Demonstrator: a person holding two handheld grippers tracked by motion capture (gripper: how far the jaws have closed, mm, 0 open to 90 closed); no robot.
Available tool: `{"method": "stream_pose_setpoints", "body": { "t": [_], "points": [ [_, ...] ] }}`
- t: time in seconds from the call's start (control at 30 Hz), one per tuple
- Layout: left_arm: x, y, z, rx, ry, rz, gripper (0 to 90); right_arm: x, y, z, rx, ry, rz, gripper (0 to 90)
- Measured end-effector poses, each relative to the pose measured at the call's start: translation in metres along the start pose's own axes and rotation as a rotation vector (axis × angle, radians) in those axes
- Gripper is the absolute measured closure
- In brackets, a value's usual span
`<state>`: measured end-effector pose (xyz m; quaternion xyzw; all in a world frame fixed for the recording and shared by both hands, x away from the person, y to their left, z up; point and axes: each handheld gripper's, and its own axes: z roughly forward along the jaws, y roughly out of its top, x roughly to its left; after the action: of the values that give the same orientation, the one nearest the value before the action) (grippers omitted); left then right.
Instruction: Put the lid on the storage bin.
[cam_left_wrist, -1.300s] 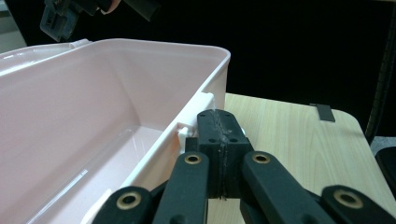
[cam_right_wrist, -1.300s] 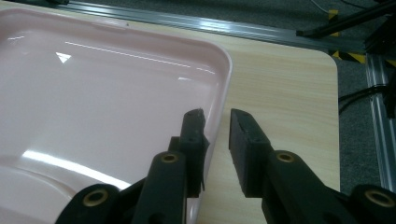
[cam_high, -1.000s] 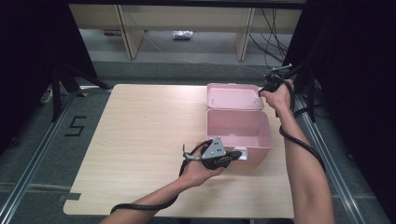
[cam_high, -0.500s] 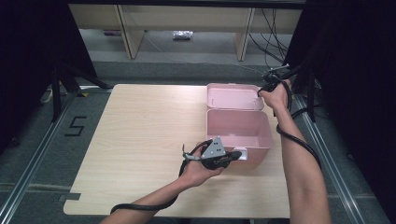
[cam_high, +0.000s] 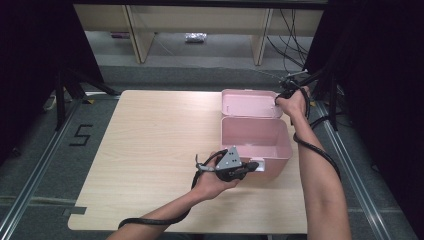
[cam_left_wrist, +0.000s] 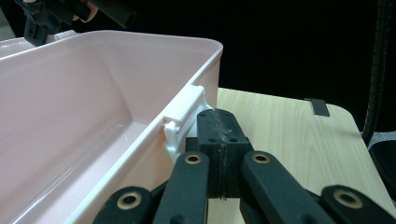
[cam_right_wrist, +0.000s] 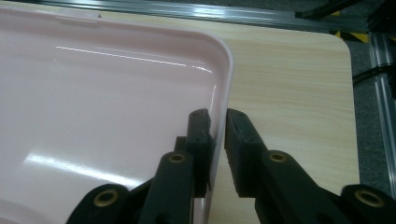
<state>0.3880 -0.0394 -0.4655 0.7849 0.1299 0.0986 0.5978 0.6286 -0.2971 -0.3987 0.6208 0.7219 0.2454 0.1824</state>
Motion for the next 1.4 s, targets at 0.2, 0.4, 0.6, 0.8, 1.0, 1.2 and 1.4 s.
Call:
{"method": "stream_pose_setpoints", "body": {
  "t": [0.2, 0.4, 0.6, 0.8, 1.0, 1.2, 1.4],
  "points": [
    [0.0, 0.0, 0.0, 0.001, 0.0, 0.001, 89.3, 0.001, 0.0, 0.0, 0.0, -0.011, 0.002, 83.6],
    [0.0, 0.0, 0.0, 0.002, 0.004, -0.005, 89.4, 0.002, 0.0, -0.001, 0.004, -0.014, 0.022, 84.5],
    [0.0, 0.001, 0.001, 0.009, 0.005, 0.0, 89.5, 0.005, 0.0, -0.004, 0.013, -0.009, 0.069, 84.7],
    [0.0, 0.001, 0.002, 0.002, 0.0, -0.005, 89.5, 0.002, 0.0, -0.007, 0.006, -0.014, 0.036, 84.7],
    [0.0, 0.002, 0.002, 0.019, 0.007, -0.009, 89.6, 0.001, 0.0, -0.01, -0.002, -0.017, 0.039, 84.9],
    [0.0, 0.001, 0.003, 0.019, 0.005, -0.014, 89.6, 0.001, 0.0, -0.014, -0.008, -0.017, 0.04, 85.0],
    [-0.001, 0.002, 0.003, 0.024, 0.005, -0.016, 89.6, 0.001, 0.0, -0.016, -0.015, -0.014, 0.031, 85.1]
  ]
}}
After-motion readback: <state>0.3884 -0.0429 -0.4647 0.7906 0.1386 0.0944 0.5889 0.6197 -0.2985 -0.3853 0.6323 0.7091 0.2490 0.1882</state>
